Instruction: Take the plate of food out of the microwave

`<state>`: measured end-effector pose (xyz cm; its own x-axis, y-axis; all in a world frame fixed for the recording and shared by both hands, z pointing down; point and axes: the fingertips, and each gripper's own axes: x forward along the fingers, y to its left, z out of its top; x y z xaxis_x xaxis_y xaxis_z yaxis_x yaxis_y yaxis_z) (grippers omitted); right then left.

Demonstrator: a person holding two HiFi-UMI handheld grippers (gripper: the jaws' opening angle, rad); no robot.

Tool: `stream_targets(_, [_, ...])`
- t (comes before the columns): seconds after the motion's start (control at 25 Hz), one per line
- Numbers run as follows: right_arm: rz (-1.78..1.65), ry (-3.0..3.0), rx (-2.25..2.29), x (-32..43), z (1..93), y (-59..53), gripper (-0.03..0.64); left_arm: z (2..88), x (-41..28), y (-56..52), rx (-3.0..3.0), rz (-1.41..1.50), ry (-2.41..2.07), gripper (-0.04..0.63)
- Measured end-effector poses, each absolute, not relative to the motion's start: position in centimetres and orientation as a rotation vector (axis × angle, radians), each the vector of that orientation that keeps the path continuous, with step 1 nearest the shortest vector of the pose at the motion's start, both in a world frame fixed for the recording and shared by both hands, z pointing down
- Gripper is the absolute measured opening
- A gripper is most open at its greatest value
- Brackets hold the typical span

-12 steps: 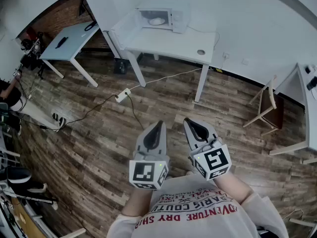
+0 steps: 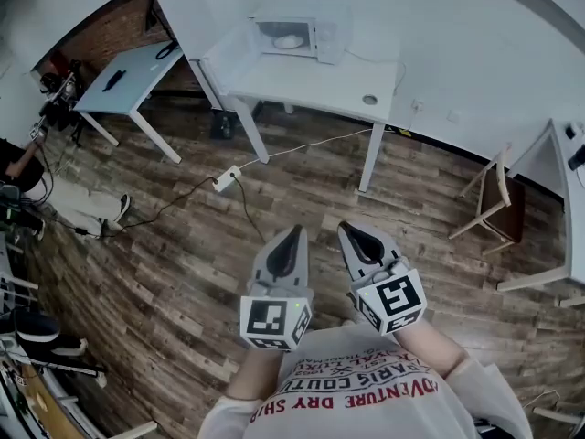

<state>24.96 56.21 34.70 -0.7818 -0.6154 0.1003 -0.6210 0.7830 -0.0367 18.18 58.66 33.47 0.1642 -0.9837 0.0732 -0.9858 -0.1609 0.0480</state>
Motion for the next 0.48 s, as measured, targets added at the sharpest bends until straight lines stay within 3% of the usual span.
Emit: stream_targets(0.48, [0.159,-2.842,0.886,28.3,38.3,53.5,0.011,37.0,22.7,55.9,2.286,-0.012,-1.887,0.006])
